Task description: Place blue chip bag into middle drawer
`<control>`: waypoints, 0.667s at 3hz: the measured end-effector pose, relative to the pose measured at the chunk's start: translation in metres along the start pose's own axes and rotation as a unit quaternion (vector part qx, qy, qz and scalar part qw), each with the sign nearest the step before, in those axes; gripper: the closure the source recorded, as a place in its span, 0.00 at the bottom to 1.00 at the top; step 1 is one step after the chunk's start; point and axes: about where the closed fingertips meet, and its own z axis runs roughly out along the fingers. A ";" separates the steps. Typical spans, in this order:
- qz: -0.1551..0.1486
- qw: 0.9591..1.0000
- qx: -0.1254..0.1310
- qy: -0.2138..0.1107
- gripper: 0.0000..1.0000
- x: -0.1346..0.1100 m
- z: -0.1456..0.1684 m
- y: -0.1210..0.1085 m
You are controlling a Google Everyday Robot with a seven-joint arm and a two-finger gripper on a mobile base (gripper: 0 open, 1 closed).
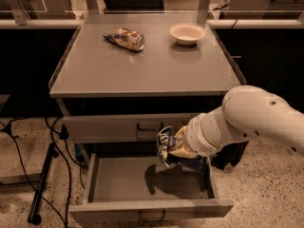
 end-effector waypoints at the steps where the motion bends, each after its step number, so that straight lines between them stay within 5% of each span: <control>1: 0.004 1.000 -0.003 0.010 1.00 0.013 0.010 0.007; 2: 0.006 1.000 -0.003 0.019 1.00 0.037 0.036 0.014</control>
Offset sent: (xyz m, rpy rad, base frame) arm -0.0055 -0.0191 -0.0987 -0.0487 0.0226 -0.0299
